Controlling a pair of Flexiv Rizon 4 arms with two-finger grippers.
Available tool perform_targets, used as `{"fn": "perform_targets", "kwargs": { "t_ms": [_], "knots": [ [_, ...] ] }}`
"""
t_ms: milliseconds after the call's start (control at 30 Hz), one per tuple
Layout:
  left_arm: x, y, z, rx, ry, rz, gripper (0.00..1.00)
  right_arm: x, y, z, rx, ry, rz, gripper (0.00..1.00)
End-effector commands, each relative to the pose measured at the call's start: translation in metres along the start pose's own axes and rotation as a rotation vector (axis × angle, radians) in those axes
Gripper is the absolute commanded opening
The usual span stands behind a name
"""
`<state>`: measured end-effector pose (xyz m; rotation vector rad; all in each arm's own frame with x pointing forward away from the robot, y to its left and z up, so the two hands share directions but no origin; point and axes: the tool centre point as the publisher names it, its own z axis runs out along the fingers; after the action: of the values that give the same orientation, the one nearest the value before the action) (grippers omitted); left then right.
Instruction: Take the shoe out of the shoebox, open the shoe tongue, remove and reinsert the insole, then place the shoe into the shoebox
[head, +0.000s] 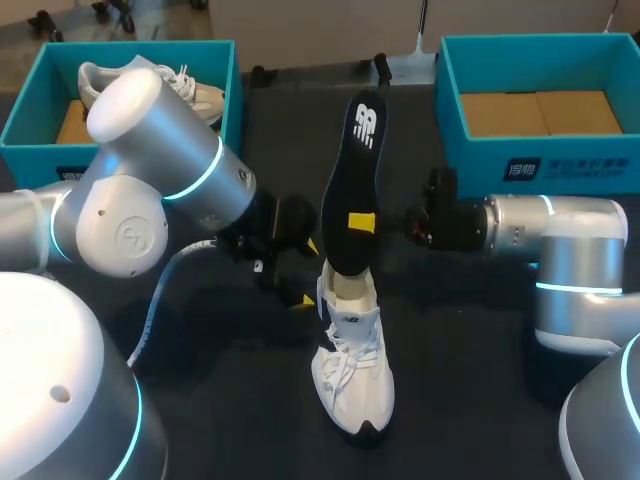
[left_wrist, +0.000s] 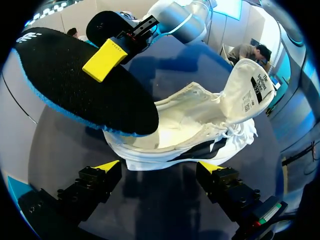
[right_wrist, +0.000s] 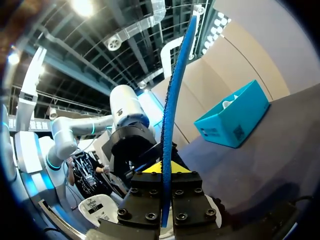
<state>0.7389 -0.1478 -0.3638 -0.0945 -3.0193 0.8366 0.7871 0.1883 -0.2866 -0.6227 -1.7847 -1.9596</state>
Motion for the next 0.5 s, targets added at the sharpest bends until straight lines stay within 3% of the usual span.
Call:
{"fn": "perform_targets", "kwargs": {
  "t_ms": [33,500],
  "knots": [
    [0.001,0.000,0.001,0.000,-0.003,0.000,1.00,-0.002,-0.002,0.005,0.004,-0.002,0.001,0.00],
    [0.001,0.000,0.001,0.000,-0.003,0.000,1.00,-0.005,-0.012,-0.001,0.018,-0.012,-0.025,0.00]
  ]
}}
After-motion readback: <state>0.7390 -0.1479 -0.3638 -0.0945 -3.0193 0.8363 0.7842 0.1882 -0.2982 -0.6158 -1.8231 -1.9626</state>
